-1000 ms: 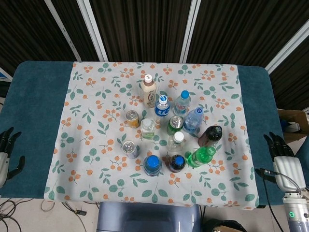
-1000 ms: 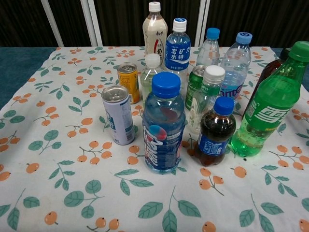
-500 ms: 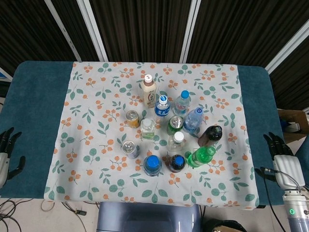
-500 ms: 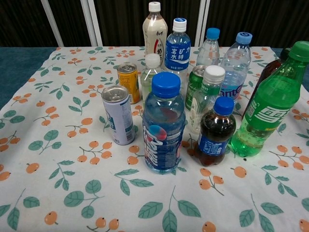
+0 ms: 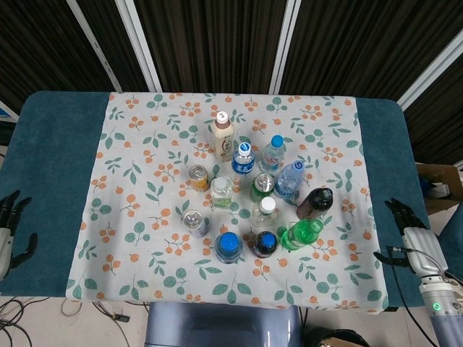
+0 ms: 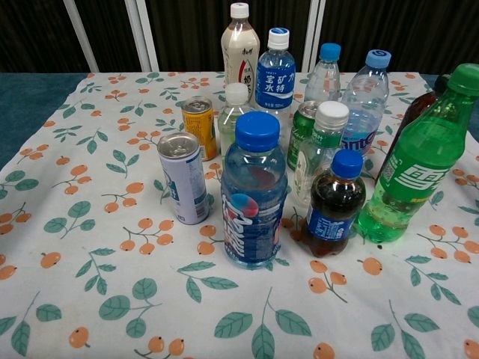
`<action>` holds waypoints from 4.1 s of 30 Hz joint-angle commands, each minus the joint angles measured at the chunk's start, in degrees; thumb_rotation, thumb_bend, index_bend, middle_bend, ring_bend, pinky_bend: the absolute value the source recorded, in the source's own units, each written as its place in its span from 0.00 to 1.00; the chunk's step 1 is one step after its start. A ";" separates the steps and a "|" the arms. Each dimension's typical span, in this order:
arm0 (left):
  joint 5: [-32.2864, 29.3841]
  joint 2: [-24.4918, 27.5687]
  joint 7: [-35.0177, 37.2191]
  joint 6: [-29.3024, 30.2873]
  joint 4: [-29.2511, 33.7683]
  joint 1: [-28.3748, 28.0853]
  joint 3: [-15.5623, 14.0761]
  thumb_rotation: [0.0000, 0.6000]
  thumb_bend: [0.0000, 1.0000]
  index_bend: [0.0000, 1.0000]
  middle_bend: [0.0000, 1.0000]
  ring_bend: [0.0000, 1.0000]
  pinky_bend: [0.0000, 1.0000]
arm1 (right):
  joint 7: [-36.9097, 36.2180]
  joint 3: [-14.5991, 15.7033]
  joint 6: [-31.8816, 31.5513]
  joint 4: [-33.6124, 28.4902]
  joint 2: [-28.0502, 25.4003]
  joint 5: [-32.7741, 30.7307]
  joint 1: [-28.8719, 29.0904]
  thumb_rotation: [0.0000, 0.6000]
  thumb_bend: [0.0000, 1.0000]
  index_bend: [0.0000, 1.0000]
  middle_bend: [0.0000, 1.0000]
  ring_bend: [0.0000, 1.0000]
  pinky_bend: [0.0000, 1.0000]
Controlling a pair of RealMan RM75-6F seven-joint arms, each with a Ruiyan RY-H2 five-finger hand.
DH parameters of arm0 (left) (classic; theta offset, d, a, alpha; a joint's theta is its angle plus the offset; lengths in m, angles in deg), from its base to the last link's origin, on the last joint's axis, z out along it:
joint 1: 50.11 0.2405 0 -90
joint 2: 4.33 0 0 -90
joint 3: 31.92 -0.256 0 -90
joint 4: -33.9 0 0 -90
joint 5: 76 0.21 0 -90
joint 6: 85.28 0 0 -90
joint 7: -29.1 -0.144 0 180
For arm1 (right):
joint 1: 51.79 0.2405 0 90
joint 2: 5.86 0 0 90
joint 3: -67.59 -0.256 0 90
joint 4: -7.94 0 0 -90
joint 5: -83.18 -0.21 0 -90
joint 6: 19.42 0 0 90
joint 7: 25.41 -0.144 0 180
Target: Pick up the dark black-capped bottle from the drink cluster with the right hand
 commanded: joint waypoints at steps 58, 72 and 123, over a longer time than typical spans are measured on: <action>-1.65 -0.10 -1.63 -1.11 0.83 -0.38 0.31 1.00 0.44 0.10 0.00 0.03 0.00 | -51.49 -1.43 24.96 20.52 15.36 0.89 23.20 1.00 0.10 0.15 0.20 0.16 0.19; -2.20 0.02 -1.68 -1.30 1.22 -0.36 0.45 1.00 0.44 0.10 0.00 0.03 0.00 | -54.00 0.07 23.25 19.93 15.86 2.96 23.70 1.00 0.16 0.24 0.34 0.28 0.19; -3.10 0.25 -2.07 -1.52 2.63 -0.27 0.61 1.00 0.44 0.12 0.00 0.03 0.00 | -82.12 -14.73 11.22 7.76 -4.44 -7.47 14.49 1.00 0.34 0.53 0.56 0.55 0.42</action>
